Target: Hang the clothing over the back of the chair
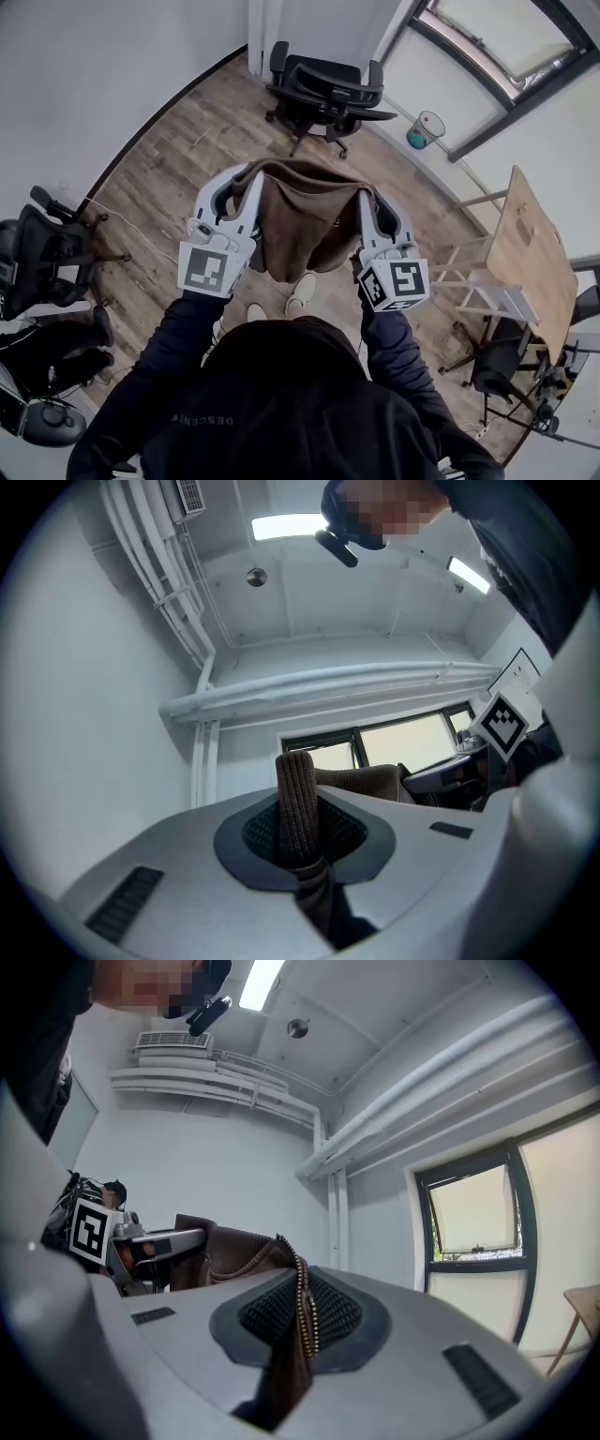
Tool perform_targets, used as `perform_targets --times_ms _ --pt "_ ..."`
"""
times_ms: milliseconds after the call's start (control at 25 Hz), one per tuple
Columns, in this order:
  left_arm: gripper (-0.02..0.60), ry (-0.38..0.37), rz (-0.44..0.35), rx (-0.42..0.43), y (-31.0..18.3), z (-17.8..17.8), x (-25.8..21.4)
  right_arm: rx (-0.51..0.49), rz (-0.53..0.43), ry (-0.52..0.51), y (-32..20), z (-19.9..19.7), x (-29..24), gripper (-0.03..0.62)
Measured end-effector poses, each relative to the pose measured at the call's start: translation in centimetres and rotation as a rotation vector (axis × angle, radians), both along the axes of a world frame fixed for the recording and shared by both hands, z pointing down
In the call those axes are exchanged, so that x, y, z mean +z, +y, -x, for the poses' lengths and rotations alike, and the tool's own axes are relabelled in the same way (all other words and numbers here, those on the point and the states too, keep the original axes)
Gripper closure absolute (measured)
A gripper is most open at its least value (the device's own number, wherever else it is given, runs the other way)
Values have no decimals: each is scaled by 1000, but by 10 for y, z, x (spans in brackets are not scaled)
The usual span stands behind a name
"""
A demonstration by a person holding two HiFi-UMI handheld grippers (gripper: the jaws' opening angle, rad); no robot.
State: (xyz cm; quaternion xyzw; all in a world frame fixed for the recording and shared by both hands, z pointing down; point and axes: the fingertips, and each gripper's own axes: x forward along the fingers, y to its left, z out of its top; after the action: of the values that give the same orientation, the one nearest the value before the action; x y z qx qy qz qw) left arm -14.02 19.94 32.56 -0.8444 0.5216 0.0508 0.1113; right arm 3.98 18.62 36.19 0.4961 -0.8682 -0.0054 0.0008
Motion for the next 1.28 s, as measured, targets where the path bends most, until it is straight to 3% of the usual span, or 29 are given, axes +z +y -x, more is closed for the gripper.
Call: perform_targets --times_ms 400,880,1280 --pt "532 3 15 -24 -68 -36 -1 -34 -5 -5 -68 -35 -3 551" --pt "532 -36 -35 -70 -130 -93 -19 -79 -40 11 -139 -89 -16 551" --pt "532 -26 -28 -68 -181 -109 -19 -50 -34 23 -188 -107 -19 551"
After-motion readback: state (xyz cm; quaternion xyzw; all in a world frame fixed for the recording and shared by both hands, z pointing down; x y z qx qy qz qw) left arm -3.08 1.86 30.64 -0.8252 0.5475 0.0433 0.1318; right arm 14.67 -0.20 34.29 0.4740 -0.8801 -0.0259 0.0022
